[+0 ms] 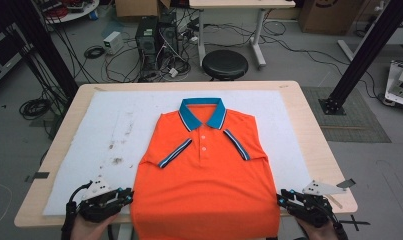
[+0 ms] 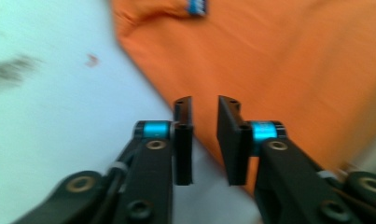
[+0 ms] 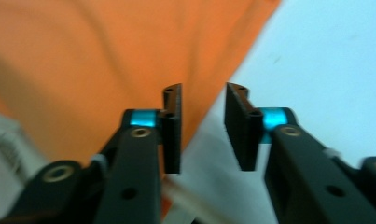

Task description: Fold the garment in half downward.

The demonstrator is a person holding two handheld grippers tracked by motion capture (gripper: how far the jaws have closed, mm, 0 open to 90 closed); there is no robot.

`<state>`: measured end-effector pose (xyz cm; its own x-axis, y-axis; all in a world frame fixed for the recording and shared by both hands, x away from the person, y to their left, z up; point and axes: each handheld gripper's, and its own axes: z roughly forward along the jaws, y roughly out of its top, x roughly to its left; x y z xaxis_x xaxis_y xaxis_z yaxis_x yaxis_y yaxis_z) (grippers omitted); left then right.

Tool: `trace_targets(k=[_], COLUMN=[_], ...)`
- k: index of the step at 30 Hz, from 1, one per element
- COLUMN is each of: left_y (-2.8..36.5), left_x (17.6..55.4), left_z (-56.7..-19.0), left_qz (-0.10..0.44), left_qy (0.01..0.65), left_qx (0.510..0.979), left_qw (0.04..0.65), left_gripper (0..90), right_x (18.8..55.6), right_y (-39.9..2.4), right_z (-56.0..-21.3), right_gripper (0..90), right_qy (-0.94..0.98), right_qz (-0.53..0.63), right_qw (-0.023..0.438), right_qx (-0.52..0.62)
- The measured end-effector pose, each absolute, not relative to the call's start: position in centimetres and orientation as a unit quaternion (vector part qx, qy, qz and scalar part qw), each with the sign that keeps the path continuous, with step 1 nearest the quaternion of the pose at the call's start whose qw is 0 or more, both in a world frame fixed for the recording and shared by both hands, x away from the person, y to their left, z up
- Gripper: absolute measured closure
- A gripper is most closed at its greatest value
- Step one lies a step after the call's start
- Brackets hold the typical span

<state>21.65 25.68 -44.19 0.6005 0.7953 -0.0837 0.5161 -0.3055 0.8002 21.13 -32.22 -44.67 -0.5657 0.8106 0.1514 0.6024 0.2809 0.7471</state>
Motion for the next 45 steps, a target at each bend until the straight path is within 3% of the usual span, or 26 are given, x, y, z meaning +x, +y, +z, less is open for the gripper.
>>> trace_targets(k=[2,7,10,11,12,25,27,28,30,32,33,37,39,42,45], left_y=[25.3,24.3,24.0,24.1,24.3,25.5,25.4,25.4,25.2,25.1,24.7,24.0,23.7,23.7,24.0], left_x=[22.5,24.0,24.2,24.2,24.1,21.5,21.2,21.2,21.5,22.1,22.9,23.8,23.9,23.7,23.5], left_z=[-44.4,-45.1,-45.2,-45.2,-45.4,-44.9,-44.6,-44.5,-44.2,-44.2,-44.4,-45.0,-45.2,-45.3,-45.2], left_qz=[0.182,0.179,0.186,0.182,0.175,0.126,0.121,0.122,0.139,0.163,0.173,0.177,0.181,0.165,0.161], left_qy=[0.428,0.439,0.443,0.440,0.434,0.402,0.399,0.399,0.407,0.418,0.428,0.433,0.429,0.418,0.416], left_qx=[0.786,0.788,0.783,0.783,0.782,0.807,0.810,0.808,0.799,0.791,0.787,0.788,0.790,0.793,0.795], left_qw=[0.407,0.393,0.395,0.401,0.412,0.414,0.413,0.416,0.421,0.416,0.410,0.401,0.399,0.410,0.410], left_gripper=[68.2,63.6,67.6,72.5,83.9,86.3,85.9,83.5,73.5,70.3,63.3,62.5,64.5,85.2,86.2], right_x=[21.7,23.0,23.7,23.7,23.8,21.2,20.8,20.6,21.0,21.3,22.1,23.1,23.5,23.4,23.3], right_y=[-32.1,-30.9,-29.8,-29.6,-29.5,-31.4,-31.4,-31.3,-31.1,-31.0,-30.8,-30.2,-29.8,-29.8,-30.0], right_z=[-44.7,-45.1,-45.8,-45.8,-45.8,-45.2,-45.0,-44.7,-44.6,-44.6,-44.7,-45.2,-45.7,-45.8,-45.8], right_gripper=[64.1,63.8,70.6,77.0,86.9,88.8,88.0,83.4,72.5,70.4,64.5,64.4,71.5,88.0,88.9], right_qy=[0.785,0.781,0.786,0.783,0.783,0.796,0.799,0.792,0.787,0.786,0.781,0.779,0.777,0.772,0.774], right_qz=[0.399,0.385,0.378,0.382,0.390,0.388,0.388,0.398,0.406,0.404,0.398,0.388,0.382,0.395,0.397], right_qw=[0.143,0.186,0.191,0.192,0.177,0.127,0.125,0.132,0.143,0.154,0.166,0.176,0.173,0.160,0.156], right_qx=[0.453,0.455,0.451,0.451,0.451,0.447,0.443,0.443,0.442,0.442,0.452,0.460,0.469,0.471,0.468])
